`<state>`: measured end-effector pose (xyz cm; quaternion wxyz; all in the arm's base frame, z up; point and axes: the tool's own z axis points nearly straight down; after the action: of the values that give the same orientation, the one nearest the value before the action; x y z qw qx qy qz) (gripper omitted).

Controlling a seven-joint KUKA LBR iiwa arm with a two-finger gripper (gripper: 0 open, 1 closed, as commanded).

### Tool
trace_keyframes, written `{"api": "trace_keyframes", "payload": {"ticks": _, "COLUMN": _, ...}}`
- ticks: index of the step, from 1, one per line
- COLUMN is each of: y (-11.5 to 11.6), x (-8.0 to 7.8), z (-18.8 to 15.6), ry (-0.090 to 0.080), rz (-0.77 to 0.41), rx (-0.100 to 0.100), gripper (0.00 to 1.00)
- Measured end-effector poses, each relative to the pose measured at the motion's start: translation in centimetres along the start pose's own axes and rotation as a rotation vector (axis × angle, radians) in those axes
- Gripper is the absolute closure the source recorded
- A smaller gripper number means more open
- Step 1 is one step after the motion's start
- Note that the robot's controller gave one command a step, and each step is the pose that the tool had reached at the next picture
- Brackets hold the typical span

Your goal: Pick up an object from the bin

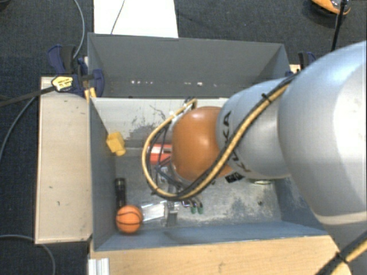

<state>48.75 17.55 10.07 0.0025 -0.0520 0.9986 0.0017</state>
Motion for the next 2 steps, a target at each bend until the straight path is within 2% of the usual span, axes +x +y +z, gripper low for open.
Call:
{"api": "trace_keyframes", "payload": {"ticks": 1, "y": -0.2, "x": 0.8, "z": 2.9, "ry": 0.003, "rz": 0.020, "rx": 0.000, "gripper": 0.00}}
{"api": "trace_keyframes", "payload": {"ticks": 2, "y": -0.2, "x": 1.1, "z": 4.3, "ry": 0.007, "rz": -0.015, "rx": 0.002, "gripper": 1.00}}
